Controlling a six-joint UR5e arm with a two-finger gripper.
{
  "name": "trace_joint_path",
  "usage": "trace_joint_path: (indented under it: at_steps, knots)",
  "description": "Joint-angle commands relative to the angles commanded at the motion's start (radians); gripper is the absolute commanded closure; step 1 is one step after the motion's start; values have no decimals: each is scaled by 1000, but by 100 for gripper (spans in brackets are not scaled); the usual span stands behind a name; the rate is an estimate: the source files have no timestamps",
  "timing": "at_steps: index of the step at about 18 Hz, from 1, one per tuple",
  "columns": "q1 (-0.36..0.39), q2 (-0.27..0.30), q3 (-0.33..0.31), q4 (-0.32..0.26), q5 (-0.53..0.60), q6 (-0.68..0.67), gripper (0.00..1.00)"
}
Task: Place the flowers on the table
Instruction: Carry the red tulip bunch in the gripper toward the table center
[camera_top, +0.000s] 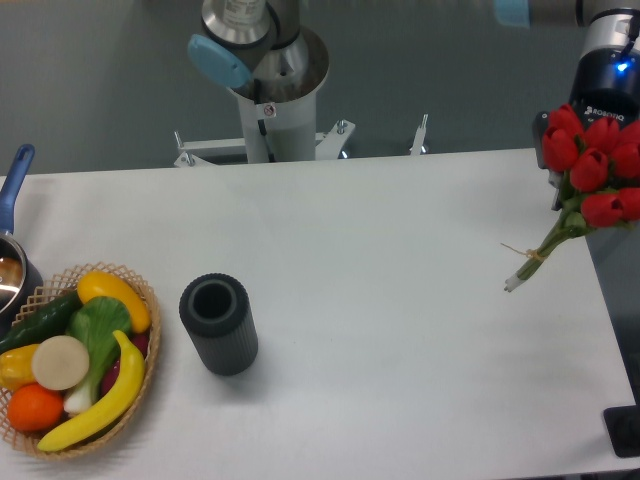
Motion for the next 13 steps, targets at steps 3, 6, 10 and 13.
trace_joint_path:
  at_steps: [3,6,10,13]
  knots:
    - [-2,5,5,-3,55,-3,60]
    - [-9,8,8,-6,116,-9,60]
    - [-15,20,9,-9,207,-8,60]
    - [-47,21,6,-11,296,-8,60]
